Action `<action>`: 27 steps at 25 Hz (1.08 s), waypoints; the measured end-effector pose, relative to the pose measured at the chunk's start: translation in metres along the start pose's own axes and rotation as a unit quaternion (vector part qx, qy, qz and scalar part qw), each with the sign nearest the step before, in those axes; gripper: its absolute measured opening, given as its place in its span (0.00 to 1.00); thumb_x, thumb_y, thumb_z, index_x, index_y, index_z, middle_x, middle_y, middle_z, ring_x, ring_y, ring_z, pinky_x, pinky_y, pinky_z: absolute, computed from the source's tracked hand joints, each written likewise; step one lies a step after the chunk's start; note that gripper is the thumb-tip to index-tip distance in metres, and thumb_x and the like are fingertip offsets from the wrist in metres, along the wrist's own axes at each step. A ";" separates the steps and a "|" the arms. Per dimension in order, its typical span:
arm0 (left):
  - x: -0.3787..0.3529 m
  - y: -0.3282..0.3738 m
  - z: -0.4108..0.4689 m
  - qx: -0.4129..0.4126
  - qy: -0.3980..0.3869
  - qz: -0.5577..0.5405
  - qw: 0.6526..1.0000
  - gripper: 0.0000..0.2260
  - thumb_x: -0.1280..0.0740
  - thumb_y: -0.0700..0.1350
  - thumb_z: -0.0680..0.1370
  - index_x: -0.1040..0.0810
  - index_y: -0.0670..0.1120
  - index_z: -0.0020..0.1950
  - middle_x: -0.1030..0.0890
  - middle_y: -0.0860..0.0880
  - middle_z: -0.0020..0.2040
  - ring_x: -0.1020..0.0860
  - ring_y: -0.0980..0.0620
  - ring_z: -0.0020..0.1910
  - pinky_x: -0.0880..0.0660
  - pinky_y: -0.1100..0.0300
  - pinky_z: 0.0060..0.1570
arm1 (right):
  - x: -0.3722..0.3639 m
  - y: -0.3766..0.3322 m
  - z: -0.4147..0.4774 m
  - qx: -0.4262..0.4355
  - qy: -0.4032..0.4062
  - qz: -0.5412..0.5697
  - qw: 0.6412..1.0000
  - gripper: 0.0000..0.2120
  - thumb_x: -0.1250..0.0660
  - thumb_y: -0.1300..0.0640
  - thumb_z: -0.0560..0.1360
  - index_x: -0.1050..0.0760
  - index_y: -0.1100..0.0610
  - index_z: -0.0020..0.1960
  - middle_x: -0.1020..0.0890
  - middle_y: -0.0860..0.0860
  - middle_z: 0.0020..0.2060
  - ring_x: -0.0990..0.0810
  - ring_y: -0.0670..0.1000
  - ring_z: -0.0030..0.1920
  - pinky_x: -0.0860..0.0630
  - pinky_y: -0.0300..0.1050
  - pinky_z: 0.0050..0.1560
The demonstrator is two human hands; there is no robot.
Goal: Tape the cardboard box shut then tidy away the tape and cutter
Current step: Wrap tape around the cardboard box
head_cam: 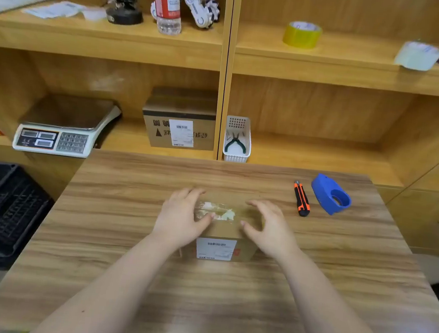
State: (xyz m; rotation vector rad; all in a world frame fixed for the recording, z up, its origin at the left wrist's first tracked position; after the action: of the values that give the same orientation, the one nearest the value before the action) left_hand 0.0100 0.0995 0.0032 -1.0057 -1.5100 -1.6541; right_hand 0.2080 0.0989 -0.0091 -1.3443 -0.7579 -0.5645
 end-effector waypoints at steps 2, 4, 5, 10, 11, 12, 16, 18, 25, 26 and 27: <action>-0.018 -0.007 0.004 0.019 -0.022 -0.035 0.999 0.27 0.35 0.57 0.75 0.33 0.51 0.72 0.29 0.49 0.70 0.34 0.47 0.70 0.34 0.51 0.68 | -0.012 0.007 0.005 -0.004 -0.017 -0.019 1.000 0.22 0.31 0.53 0.72 0.29 0.52 0.65 0.26 0.50 0.63 0.34 0.52 0.67 0.39 0.38 0.62; -0.041 -0.013 0.003 0.034 -0.053 -0.039 0.997 0.26 0.36 0.55 0.76 0.33 0.51 0.73 0.30 0.49 0.73 0.36 0.47 0.73 0.37 0.52 0.71 | -0.025 0.014 0.008 -0.008 -0.043 -0.044 0.998 0.22 0.31 0.54 0.73 0.29 0.54 0.65 0.26 0.52 0.64 0.35 0.54 0.67 0.40 0.41 0.65; -0.052 -0.014 0.002 0.034 -0.064 -0.028 0.997 0.25 0.37 0.55 0.77 0.34 0.52 0.73 0.32 0.49 0.74 0.38 0.47 0.74 0.39 0.53 0.73 | -0.029 0.019 0.011 -0.008 -0.049 -0.050 0.997 0.22 0.31 0.55 0.73 0.29 0.55 0.66 0.27 0.53 0.64 0.35 0.55 0.67 0.40 0.42 0.66; -0.073 -0.016 0.002 0.038 -0.071 0.051 0.995 0.25 0.42 0.59 0.79 0.37 0.54 0.75 0.38 0.49 0.77 0.45 0.46 0.77 0.43 0.52 0.74 | -0.034 0.024 0.023 0.013 -0.073 -0.097 0.993 0.21 0.33 0.56 0.74 0.29 0.53 0.67 0.28 0.54 0.65 0.36 0.56 0.67 0.40 0.46 0.68; -0.074 -0.017 0.005 0.040 -0.073 0.064 0.994 0.25 0.43 0.60 0.79 0.38 0.55 0.75 0.39 0.49 0.77 0.45 0.46 0.77 0.41 0.51 0.73 | -0.036 0.026 0.025 0.018 -0.078 -0.113 0.990 0.20 0.34 0.54 0.75 0.28 0.53 0.67 0.28 0.54 0.66 0.37 0.56 0.68 0.40 0.48 0.68; -0.076 -0.019 0.007 0.040 -0.081 0.077 0.993 0.25 0.44 0.60 0.79 0.38 0.56 0.75 0.39 0.49 0.77 0.46 0.46 0.77 0.39 0.50 0.73 | -0.037 0.026 0.025 0.025 -0.085 -0.130 0.988 0.20 0.35 0.53 0.76 0.28 0.53 0.67 0.29 0.54 0.67 0.38 0.56 0.68 0.39 0.50 0.69; -0.078 -0.022 0.019 0.010 -0.138 0.109 0.984 0.24 0.47 0.57 0.81 0.42 0.57 0.77 0.45 0.48 0.79 0.51 0.44 0.78 0.45 0.48 0.75 | -0.041 0.024 0.025 0.049 -0.097 -0.198 0.974 0.20 0.40 0.49 0.78 0.31 0.51 0.68 0.30 0.52 0.67 0.38 0.55 0.67 0.37 0.51 0.68; -0.076 -0.020 0.025 -0.027 -0.152 0.126 0.980 0.23 0.48 0.55 0.82 0.45 0.56 0.77 0.47 0.48 0.80 0.53 0.44 0.79 0.54 0.50 0.76 | -0.042 0.019 0.026 0.065 -0.104 -0.241 0.963 0.20 0.42 0.48 0.78 0.32 0.50 0.69 0.29 0.52 0.64 0.36 0.55 0.64 0.35 0.52 0.65; -0.077 -0.030 0.054 -0.098 -0.210 0.139 0.963 0.22 0.48 0.49 0.83 0.47 0.56 0.78 0.52 0.49 0.80 0.58 0.44 0.79 0.60 0.47 0.75 | -0.046 0.013 0.058 0.095 -0.151 -0.211 0.961 0.19 0.36 0.54 0.76 0.29 0.49 0.67 0.30 0.51 0.68 0.37 0.55 0.68 0.38 0.53 0.69; -0.078 -0.032 0.060 -0.108 -0.222 0.141 0.959 0.22 0.48 0.48 0.83 0.48 0.57 0.77 0.53 0.50 0.80 0.59 0.45 0.78 0.61 0.46 0.75 | -0.050 0.012 0.064 0.099 -0.168 -0.190 0.962 0.21 0.35 0.56 0.76 0.30 0.49 0.68 0.33 0.51 0.71 0.39 0.54 0.72 0.41 0.53 0.71; -0.080 -0.034 0.067 -0.120 -0.235 0.145 0.954 0.23 0.48 0.47 0.83 0.48 0.58 0.77 0.54 0.51 0.80 0.60 0.45 0.78 0.62 0.45 0.75 | -0.055 0.010 0.069 0.102 -0.186 -0.168 0.963 0.22 0.35 0.57 0.76 0.32 0.49 0.69 0.35 0.50 0.73 0.42 0.53 0.74 0.43 0.53 0.73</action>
State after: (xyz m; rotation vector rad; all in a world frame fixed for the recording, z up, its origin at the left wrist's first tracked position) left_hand 0.0251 0.1678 -0.0814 -1.7640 -1.3728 -1.4714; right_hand 0.1694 0.1656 -0.0538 -1.1470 -1.3336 -0.4876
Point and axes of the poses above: each hand's wrist, its own z-axis towards the middle knuckle, its own x-axis out of the back of the hand, y = z × x, the point moved 10 cm from there along z, towards the middle knuckle
